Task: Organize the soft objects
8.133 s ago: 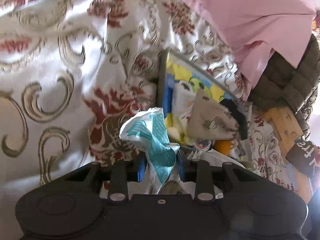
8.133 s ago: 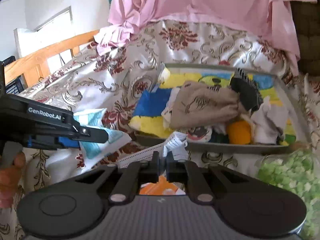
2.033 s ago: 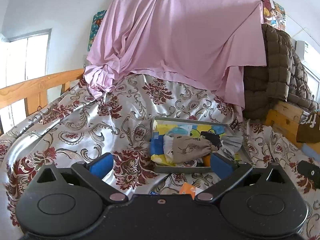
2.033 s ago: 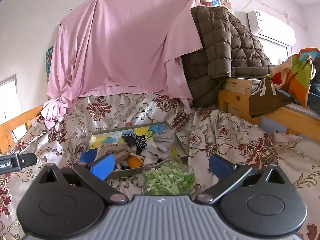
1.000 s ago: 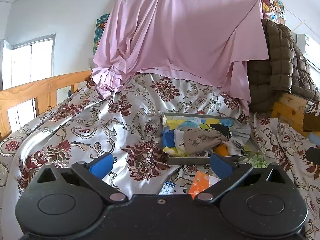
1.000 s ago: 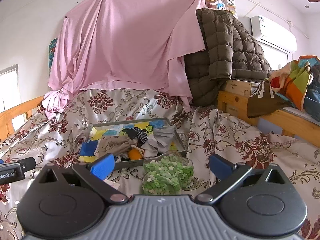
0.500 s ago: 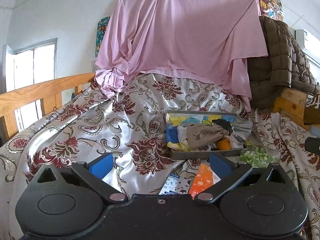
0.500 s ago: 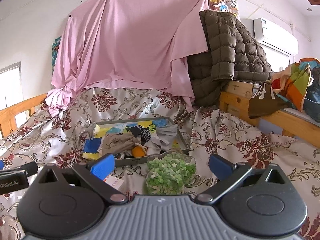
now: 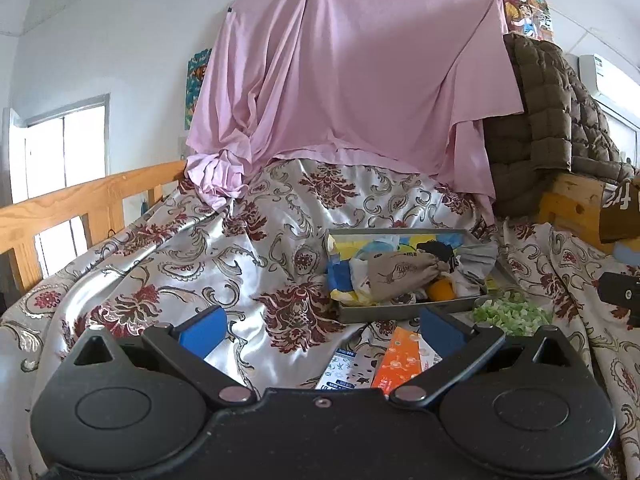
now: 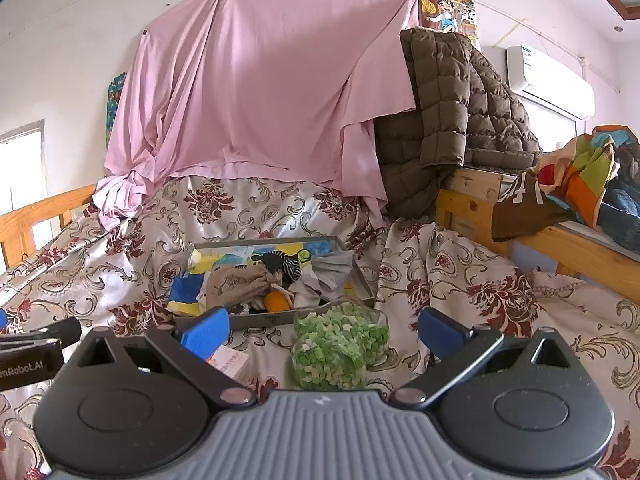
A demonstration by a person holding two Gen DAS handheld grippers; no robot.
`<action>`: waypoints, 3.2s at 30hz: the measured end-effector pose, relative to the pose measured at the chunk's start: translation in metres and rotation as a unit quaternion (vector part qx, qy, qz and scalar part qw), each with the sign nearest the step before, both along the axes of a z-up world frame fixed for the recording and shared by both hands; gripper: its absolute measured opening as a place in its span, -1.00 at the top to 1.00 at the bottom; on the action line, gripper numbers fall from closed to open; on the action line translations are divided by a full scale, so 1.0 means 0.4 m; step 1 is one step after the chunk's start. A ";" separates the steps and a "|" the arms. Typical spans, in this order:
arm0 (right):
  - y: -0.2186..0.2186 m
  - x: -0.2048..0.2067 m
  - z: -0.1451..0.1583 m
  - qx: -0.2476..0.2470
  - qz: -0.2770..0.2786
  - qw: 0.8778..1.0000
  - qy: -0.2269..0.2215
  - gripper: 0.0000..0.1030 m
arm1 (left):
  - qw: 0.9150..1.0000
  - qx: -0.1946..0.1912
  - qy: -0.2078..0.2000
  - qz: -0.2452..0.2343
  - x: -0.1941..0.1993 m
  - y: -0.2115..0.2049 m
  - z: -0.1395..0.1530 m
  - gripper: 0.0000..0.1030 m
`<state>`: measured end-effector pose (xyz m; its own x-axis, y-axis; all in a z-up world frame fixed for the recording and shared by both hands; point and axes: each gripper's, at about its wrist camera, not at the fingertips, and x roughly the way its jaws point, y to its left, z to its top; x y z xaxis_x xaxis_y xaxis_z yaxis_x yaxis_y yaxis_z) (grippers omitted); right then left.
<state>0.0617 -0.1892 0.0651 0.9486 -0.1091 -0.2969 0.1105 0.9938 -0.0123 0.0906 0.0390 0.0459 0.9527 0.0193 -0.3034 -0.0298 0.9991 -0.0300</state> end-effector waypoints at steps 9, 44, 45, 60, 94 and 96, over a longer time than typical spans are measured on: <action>-0.008 -0.030 0.000 -0.011 -0.010 1.000 0.006 -1.00 | 1.000 0.000 0.004 -0.002 -0.027 0.000 0.003 -0.99; -0.001 0.022 -0.106 -0.005 0.032 0.995 0.094 -1.00 | 0.995 0.013 0.098 -0.006 0.019 -0.061 -0.085 -0.99; -0.005 0.031 -0.110 0.000 0.031 0.995 0.099 -1.00 | 0.995 0.015 0.101 -0.005 0.023 -0.063 -0.087 -0.99; -0.022 0.098 -0.152 0.029 0.024 0.988 0.152 -1.00 | 0.993 0.023 0.119 0.004 0.074 -0.071 -0.124 -0.99; -0.020 0.098 -0.151 0.028 0.020 0.987 0.154 -1.00 | 0.993 0.026 0.118 0.006 0.070 -0.071 -0.122 -0.99; -0.020 0.098 -0.151 0.028 0.020 0.987 0.154 -1.00 | 0.993 0.026 0.117 0.006 0.070 -0.071 -0.122 -0.99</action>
